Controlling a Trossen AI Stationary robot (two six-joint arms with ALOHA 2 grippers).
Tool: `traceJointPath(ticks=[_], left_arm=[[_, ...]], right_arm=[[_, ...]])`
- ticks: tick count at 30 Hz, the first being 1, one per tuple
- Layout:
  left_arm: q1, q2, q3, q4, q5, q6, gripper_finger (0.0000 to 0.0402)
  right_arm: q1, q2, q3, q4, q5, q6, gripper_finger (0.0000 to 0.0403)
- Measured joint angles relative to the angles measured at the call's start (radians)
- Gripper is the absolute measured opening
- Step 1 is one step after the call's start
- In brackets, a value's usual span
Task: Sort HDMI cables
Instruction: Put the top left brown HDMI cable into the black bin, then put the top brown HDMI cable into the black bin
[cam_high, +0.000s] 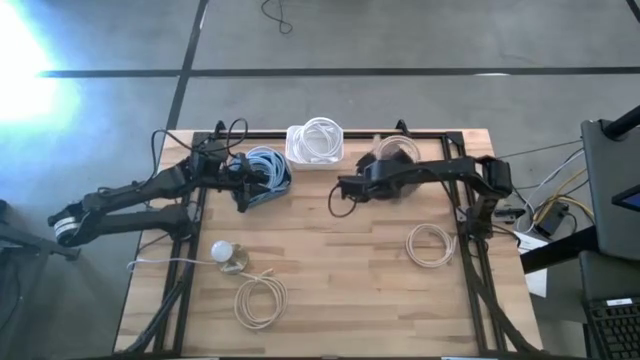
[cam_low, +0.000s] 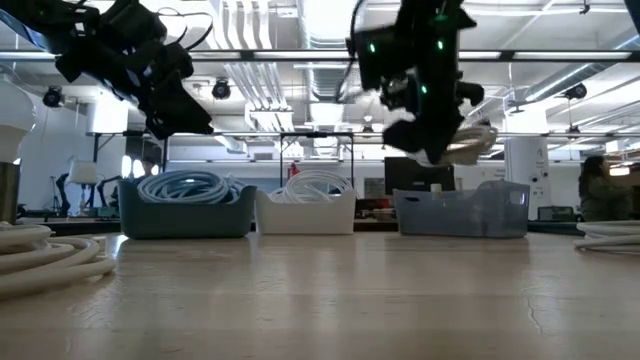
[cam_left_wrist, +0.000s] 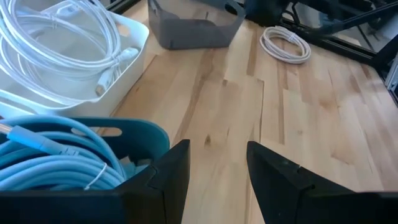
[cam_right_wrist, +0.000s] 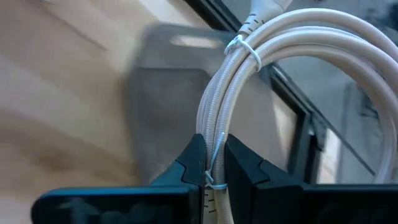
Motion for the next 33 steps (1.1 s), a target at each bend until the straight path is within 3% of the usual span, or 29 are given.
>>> traceJointPath(ticks=[6, 14, 25, 33], left_arm=[[0.000, 0.000, 0.000, 0.009, 0.000, -0.009, 0.0163], [0.000, 0.000, 0.000, 0.011, 0.000, -0.036, 0.0163], [0.000, 0.000, 0.000, 0.011, 0.001, -0.061, 0.0163], [0.000, 0.000, 0.000, 0.011, 0.001, -0.063, 0.0163]], right_arm=[[-0.069, 0.000, -0.119, 0.043, 0.038, 0.036, 0.0029], [-0.095, 0.000, -0.272, 0.320, 0.134, -0.067, 0.0032], [-0.099, 0.000, -0.308, 0.353, 0.118, -0.101, 0.0138], [-0.088, 0.000, -0.234, 0.353, 0.066, -0.117, 0.0174]])
